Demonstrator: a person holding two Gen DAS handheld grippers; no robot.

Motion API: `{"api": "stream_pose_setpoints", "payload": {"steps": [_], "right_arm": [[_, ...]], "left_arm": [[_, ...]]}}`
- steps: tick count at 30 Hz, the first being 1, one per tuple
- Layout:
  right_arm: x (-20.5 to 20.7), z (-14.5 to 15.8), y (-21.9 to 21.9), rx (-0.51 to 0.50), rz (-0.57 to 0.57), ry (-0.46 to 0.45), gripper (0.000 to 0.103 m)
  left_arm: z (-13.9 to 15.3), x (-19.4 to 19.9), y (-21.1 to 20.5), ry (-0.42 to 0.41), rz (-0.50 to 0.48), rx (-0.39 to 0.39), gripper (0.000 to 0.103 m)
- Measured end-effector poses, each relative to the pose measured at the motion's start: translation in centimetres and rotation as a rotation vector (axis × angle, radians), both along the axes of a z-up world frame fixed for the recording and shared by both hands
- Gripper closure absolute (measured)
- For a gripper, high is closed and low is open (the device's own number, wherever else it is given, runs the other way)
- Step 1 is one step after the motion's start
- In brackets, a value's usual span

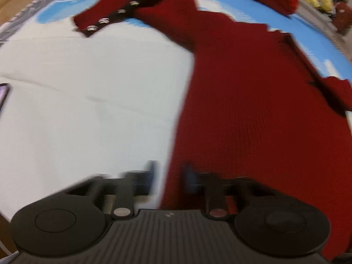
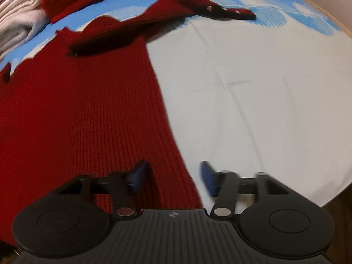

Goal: Fold small clothes

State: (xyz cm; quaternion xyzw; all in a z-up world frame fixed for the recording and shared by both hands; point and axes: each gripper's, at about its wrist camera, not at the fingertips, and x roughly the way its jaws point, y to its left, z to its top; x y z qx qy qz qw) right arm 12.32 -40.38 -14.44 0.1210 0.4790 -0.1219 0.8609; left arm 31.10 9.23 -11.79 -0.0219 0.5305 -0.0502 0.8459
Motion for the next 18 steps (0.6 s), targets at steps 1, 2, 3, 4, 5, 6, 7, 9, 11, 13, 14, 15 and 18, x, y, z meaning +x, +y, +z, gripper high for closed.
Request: {"api": "stream_pose_setpoints", "payload": {"steps": [1, 2, 3, 4, 5, 6, 7, 9, 11, 13, 14, 15, 18], "right_arm": [[-0.1, 0.1, 0.2, -0.017, 0.001, -0.008, 0.092], [-0.6, 0.3, 0.2, -0.028, -0.002, -0.016, 0.093], [-1.1, 0.4, -0.6, -0.012, -0.033, -0.023, 0.093], [-1.8, 0.4, -1.5, 0.035, -0.083, -0.03, 0.093], [-2.3, 0.3, -2.2, 0.099, -0.129, -0.032, 0.093], [-2.3, 0.1, -2.6, 0.124, -0.147, -0.022, 0.093], [-2.0, -0.1, -2.5, 0.1, -0.134, -0.009, 0.093], [-1.7, -0.2, -1.1, 0.021, -0.067, -0.004, 0.092], [-1.8, 0.0, -0.7, 0.014, -0.076, -0.02, 0.085], [-2.0, 0.8, -1.0, 0.037, -0.119, -0.057, 0.065], [-2.3, 1.3, -1.1, 0.042, -0.138, -0.091, 0.053], [-2.6, 1.8, -1.2, 0.04, -0.156, -0.127, 0.046], [-1.2, -0.1, -0.6, 0.023, -0.114, 0.021, 0.044]], "left_arm": [[0.4, -0.4, -0.8, -0.027, -0.024, 0.052, 0.091], [0.7, -0.6, -1.2, -0.045, -0.041, 0.097, 0.091], [0.9, -0.8, -1.2, -0.057, -0.037, 0.121, 0.091], [1.0, -0.6, -0.5, -0.057, -0.017, 0.12, 0.097], [0.7, -0.2, 0.2, -0.058, 0.031, 0.164, 0.103], [0.1, 0.3, 1.1, -0.078, 0.086, 0.283, 0.103], [-0.4, 0.8, 2.0, -0.069, 0.108, 0.324, 0.103], [-0.9, 1.0, 4.4, -0.017, 0.156, 0.241, 0.103], [0.0, 0.4, 5.4, -0.007, 0.164, 0.129, 0.1], [1.2, -0.7, 4.6, -0.014, 0.126, 0.07, 0.081], [1.7, -1.3, 3.8, -0.026, 0.092, 0.062, 0.055], [2.2, -1.9, 3.0, -0.045, 0.061, 0.067, 0.039], [3.3, -3.2, 0.1, -0.122, -0.006, 0.103, 0.008]]}}
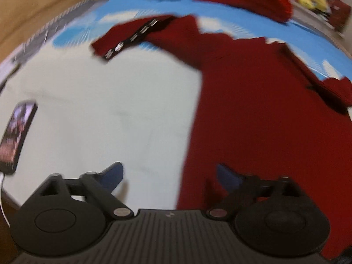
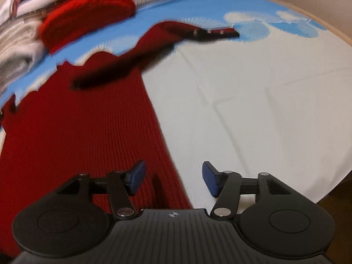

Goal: Fold small clothes

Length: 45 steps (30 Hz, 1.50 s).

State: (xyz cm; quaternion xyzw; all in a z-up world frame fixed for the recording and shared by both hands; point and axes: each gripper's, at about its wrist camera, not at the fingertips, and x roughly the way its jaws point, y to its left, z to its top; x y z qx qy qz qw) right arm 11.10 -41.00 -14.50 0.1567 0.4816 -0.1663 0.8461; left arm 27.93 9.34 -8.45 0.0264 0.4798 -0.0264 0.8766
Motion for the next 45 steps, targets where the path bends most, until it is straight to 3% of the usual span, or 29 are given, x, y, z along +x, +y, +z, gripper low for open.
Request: {"api": "stream_pose_setpoints", "payload": {"steps": [1, 2, 8, 10, 12, 14, 16, 20, 23, 25, 26, 27, 28, 29, 34, 40, 43, 45], "right_arm": [[0.3, -0.5, 0.5, -0.024, 0.023, 0.037, 0.044], [0.2, 0.0, 1.0, -0.066, 0.04, 0.014, 0.044], [0.5, 6.4, -3.8, -0.089, -0.113, -0.256, 0.042], [2.5, 8.2, -6.1, -0.178, -0.136, -0.304, 0.037], [5.3, 8.7, -8.2, -0.315, -0.123, -0.321, 0.019], [8.7, 7.7, -10.5, -0.445, -0.11, -0.277, 0.007], [12.6, 5.5, -12.9, -0.552, -0.116, -0.214, 0.007], [19.5, -0.4, -16.3, -0.563, -0.116, -0.105, 0.007], [23.2, -3.8, -16.5, -0.592, -0.081, -0.08, 0.007], [25.7, -5.3, -16.1, -0.64, -0.024, -0.098, 0.01], [26.5, -5.6, -15.8, -0.674, 0.008, -0.126, 0.02], [27.0, -5.6, -15.4, -0.688, 0.049, -0.136, 0.06], [27.3, -5.2, -15.4, -0.663, 0.078, -0.13, 0.088], [27.3, -4.5, -15.6, -0.615, 0.069, -0.134, 0.095], [21.1, 5.0, -16.5, -0.46, 0.034, -0.293, 0.096], [12.1, 18.8, -19.1, -0.246, -0.028, -0.376, 0.095], [10.2, 22.1, -21.6, -0.118, -0.139, -0.366, 0.095], [11.2, 21.7, -25.1, -0.073, -0.289, -0.329, 0.095]], "left_arm": [[0.2, 0.0, -0.9, 0.001, -0.028, 0.007, 0.008], [0.5, 0.0, -1.8, 0.004, -0.042, 0.002, 0.008], [1.8, 2.6, -4.6, -0.057, -0.044, -0.044, 0.008], [1.0, 4.4, -5.5, -0.056, -0.033, -0.048, 0.008], [-0.2, 5.7, -6.2, -0.061, -0.025, -0.06, 0.008], [-1.4, 7.2, -6.7, -0.025, -0.014, -0.076, 0.008], [-2.0, 8.7, -6.9, -0.009, -0.02, -0.092, 0.008], [-1.9, 10.6, -7.2, -0.048, -0.022, -0.033, 0.008], [-2.5, 12.0, -6.0, -0.021, 0.035, -0.036, 0.008], [-3.2, 12.9, -5.4, 0.012, 0.076, -0.033, 0.008], [-3.6, 13.2, -5.2, 0.027, 0.092, -0.027, 0.007], [-3.9, 13.3, -5.0, 0.04, 0.102, -0.023, 0.008], [-4.1, 13.5, -5.0, 0.048, 0.104, -0.021, 0.008], [-4.2, 13.6, -5.1, 0.05, 0.101, -0.018, 0.008], [-3.8, 12.9, -5.4, 0.021, 0.074, -0.004, 0.008], [-3.6, 12.4, -5.5, 0.025, 0.091, -0.029, 0.008], [-3.7, 12.5, -5.8, 0.036, 0.102, -0.048, 0.008], [-3.9, 12.5, -6.3, 0.044, 0.101, -0.042, 0.008]]}}
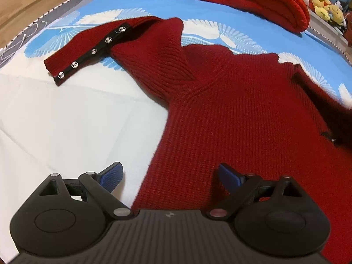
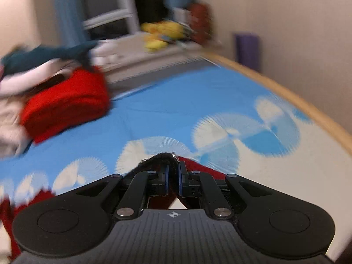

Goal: Fold small clothes

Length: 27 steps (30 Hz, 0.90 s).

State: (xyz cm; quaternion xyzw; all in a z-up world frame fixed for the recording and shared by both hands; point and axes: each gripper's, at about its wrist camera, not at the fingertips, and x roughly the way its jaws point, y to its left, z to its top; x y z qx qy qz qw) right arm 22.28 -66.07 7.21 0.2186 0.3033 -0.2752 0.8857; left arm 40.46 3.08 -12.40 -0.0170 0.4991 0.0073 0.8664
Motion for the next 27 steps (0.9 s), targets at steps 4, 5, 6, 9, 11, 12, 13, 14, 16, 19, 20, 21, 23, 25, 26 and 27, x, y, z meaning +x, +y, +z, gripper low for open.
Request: {"api": "stream_pose_setpoints", "payload": {"steps": [4, 5, 6, 9, 11, 12, 13, 14, 16, 19, 20, 21, 23, 25, 26, 27], "right_arm": [[2.6, -5.8, -6.8, 0.044, -0.422, 0.046, 0.077], [3.1, -7.0, -6.9, -0.006, -0.463, 0.051, 0.06], [3.3, -8.2, -6.6, -0.045, -0.455, 0.049, 0.037], [3.4, -11.7, -5.1, -0.023, -0.322, 0.053, 0.029], [3.0, -13.2, -3.9, 0.012, -0.253, 0.062, 0.029], [2.8, -14.1, -3.1, 0.026, -0.211, 0.068, 0.029], [3.0, -14.8, -2.3, 0.039, -0.175, 0.082, 0.029], [3.1, -15.4, -1.1, 0.051, -0.146, 0.099, 0.03], [3.2, -16.1, 1.4, 0.097, -0.093, 0.096, 0.03], [2.6, -15.6, 7.0, 0.191, 0.002, 0.052, 0.03], [2.4, -15.4, 9.0, 0.221, 0.043, 0.042, 0.03], [2.1, -14.9, 11.5, 0.235, 0.082, 0.022, 0.03], [1.1, -13.8, 16.1, 0.241, 0.157, 0.002, 0.03], [-0.5, -12.6, 20.5, 0.241, 0.209, -0.054, 0.028], [-1.1, -12.1, 22.4, 0.237, 0.233, -0.066, 0.026], [-1.6, -11.7, 24.4, 0.224, 0.255, -0.073, 0.026]], "left_arm": [[-0.6, 0.2, -0.7, 0.014, -0.008, 0.016, 0.007], [-0.7, 0.3, -0.8, 0.016, -0.011, 0.019, 0.007], [-0.8, 0.3, -0.8, 0.017, -0.014, 0.02, 0.007], [-0.9, 0.4, -1.1, 0.027, -0.033, 0.007, 0.007], [-0.9, 0.4, -1.3, 0.032, -0.048, 0.003, 0.008], [-0.9, 0.4, -1.5, 0.031, -0.054, 0.003, 0.007], [-0.8, 0.3, -1.6, 0.029, -0.062, 0.002, 0.007], [-0.7, 0.3, -1.7, 0.02, -0.067, 0.0, 0.008], [-0.3, 0.1, -1.8, -0.011, -0.062, 0.004, 0.008], [0.5, 0.3, -1.1, -0.052, -0.028, -0.005, 0.007], [0.8, 0.4, -0.8, -0.065, -0.019, -0.007, 0.007], [1.2, 0.5, -0.4, -0.085, -0.008, 0.004, 0.007], [1.9, 0.7, 0.3, -0.123, 0.007, 0.029, 0.007], [2.7, 1.2, 1.6, -0.153, 0.029, 0.034, 0.007], [3.2, 1.6, 2.6, -0.163, 0.051, 0.021, 0.006], [3.5, 2.0, 3.6, -0.173, 0.077, 0.002, 0.003]]}}
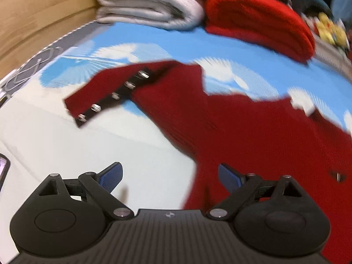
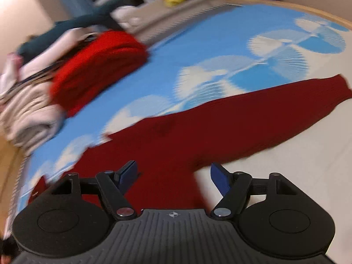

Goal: Fold small clothes

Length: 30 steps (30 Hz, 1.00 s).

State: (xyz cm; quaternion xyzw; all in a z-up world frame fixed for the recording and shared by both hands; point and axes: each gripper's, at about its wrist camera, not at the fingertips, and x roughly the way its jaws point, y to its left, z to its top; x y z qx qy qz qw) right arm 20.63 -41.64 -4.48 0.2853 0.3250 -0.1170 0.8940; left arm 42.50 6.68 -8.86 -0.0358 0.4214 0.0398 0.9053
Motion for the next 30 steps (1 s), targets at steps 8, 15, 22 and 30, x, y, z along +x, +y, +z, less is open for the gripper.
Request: {"api": "stream_pose_setpoints", "payload": {"steps": [8, 15, 22, 30], "right_arm": [[0.7, -1.5, 7.8, -0.129, 0.034, 0.004, 0.019], [5.0, -6.3, 7.4, -0.283, -0.001, 0.154, 0.02], [6.8, -8.0, 7.4, -0.283, 0.013, 0.206, 0.021], [6.7, -7.5, 8.0, -0.307, 0.051, 0.179, 0.022]], "left_arm": [[-0.6, 6.8, 9.4, 0.021, 0.222, 0.061, 0.0], [-3.7, 11.4, 10.3, 0.009, 0.0, 0.172, 0.0], [-2.5, 13.5, 11.3, 0.041, -0.017, 0.174, 0.092], [13.1, 13.6, 24.1, -0.04, 0.223, 0.01, 0.094]]}}
